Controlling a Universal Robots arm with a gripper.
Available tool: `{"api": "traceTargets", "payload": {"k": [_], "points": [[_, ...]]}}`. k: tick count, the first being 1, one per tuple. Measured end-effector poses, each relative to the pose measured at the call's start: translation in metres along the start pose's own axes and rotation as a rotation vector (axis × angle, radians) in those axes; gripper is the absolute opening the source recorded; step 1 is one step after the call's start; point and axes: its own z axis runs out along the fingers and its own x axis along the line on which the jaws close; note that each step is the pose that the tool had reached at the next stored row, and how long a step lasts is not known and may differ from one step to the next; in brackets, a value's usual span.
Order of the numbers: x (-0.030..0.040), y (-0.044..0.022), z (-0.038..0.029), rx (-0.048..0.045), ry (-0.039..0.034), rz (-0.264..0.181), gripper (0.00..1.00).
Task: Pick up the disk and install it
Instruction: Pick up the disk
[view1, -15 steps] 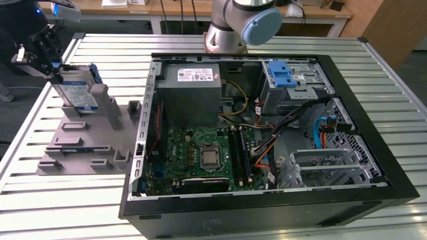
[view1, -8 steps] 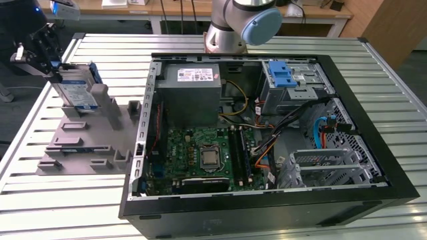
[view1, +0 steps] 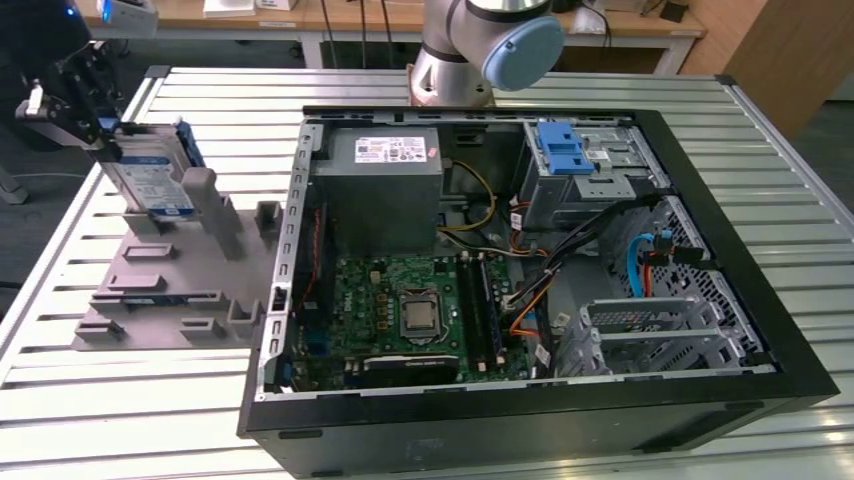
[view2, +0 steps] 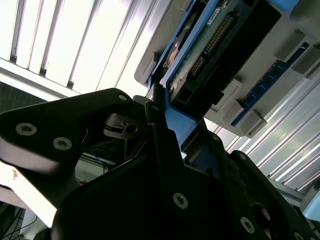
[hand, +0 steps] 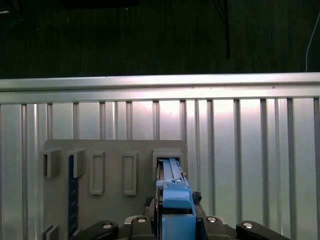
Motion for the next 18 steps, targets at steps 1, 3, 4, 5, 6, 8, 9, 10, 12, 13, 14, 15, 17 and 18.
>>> {"api": "traceTargets", "payload": {"k": [1,3,4,5,6,8,9,10,12,13,14,15,17,18], "points": [[0.0000,0.0000,-0.0007,0.0000,0.0000,0.000,0.36],[0.0000,0.0000,-0.0019,0.0001,-0.0001,0.000,0.36],[0.0000,0.0000,-0.0025,0.0002,-0.0001,0.000,0.36],[0.0000,0.0000,-0.0031,0.0000,0.0000,0.000,0.36],[0.0000,0.0000,-0.0036,0.0001,-0.0001,0.000,0.36],[0.0000,0.0000,-0.0049,0.0000,0.0000,0.000,0.36],[0.0000,0.0000,-0.0056,0.0000,0.0000,0.000,0.36],[0.0000,0.0000,-0.0063,0.0000,0.0000,0.000,0.36],[-0.0001,0.0000,-0.0076,0.0000,0.0000,0.000,0.36],[-0.0001,0.0000,-0.0081,0.0001,-0.0001,0.000,0.36],[-0.0001,0.0000,-0.0088,0.0000,0.0000,0.000,0.36],[-0.0001,0.0000,-0.0094,0.0001,-0.0001,0.000,0.36],[-0.0001,0.0001,-0.0103,0.0001,0.0000,0.000,0.36],[-0.0001,0.0000,-0.0108,0.0000,0.0000,0.000,0.36]]}}
